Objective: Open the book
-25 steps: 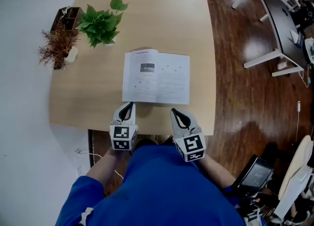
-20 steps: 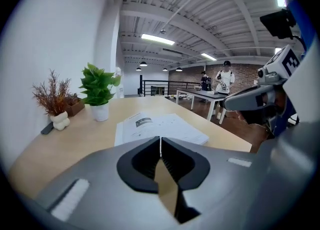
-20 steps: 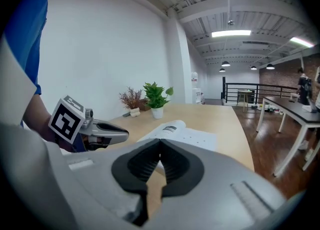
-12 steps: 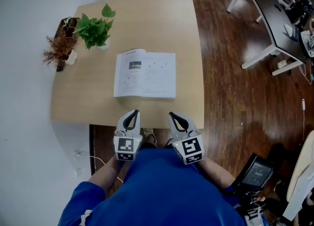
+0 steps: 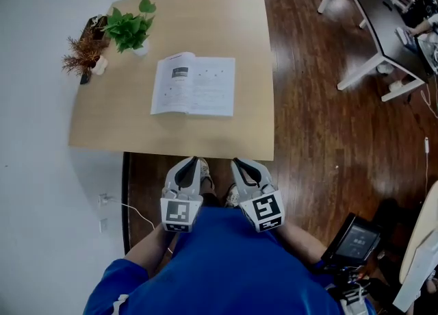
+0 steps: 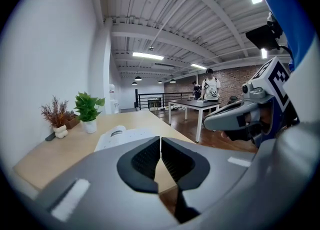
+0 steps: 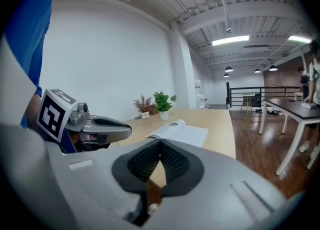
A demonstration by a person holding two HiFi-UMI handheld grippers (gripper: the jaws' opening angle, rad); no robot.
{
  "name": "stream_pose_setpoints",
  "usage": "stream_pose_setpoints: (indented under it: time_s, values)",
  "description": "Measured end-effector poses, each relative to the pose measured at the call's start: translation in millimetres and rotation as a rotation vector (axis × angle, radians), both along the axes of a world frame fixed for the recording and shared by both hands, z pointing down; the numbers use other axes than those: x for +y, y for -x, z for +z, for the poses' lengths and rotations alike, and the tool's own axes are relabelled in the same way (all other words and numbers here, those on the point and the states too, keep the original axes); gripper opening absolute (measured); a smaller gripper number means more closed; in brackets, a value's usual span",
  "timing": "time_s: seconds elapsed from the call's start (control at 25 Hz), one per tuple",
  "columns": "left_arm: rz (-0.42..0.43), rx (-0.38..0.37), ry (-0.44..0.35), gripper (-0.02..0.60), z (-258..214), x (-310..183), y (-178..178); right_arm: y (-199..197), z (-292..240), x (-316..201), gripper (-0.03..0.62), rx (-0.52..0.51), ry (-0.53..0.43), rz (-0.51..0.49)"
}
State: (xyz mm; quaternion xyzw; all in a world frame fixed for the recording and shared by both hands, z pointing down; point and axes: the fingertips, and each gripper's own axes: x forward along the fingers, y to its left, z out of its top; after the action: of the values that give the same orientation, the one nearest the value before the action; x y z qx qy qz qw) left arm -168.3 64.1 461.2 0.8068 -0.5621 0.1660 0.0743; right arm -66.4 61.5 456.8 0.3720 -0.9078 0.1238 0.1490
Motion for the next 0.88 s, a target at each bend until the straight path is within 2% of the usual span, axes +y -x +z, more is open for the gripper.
stream_pose_setpoints:
  time_s: [0.2, 0.36, 0.6, 0.88]
  values:
    - [-0.007, -0.019, -0.001, 0.015, -4.0, 20.6, -6.7, -4.9, -1.9, 16.7, 0.003, -0.007, 0.002, -0.013]
    - [-0.001, -0.001, -0.015, 0.015, -8.1, 26.9, -6.9, -1.1, -7.3, 23.1, 0.003, -0.007, -0.009, -0.01]
    - [0.039, 0.031, -0.051, 0.015, -30.5, 25.6, -3.5, 12.0, -22.6, 21.8, 0.003, -0.002, -0.033, 0.029]
    - [0.078, 0.035, -0.069, 0.015, -22.1, 27.9, 4.0, 21.2, -27.2, 24.0, 0.003, -0.002, -0.05, 0.074]
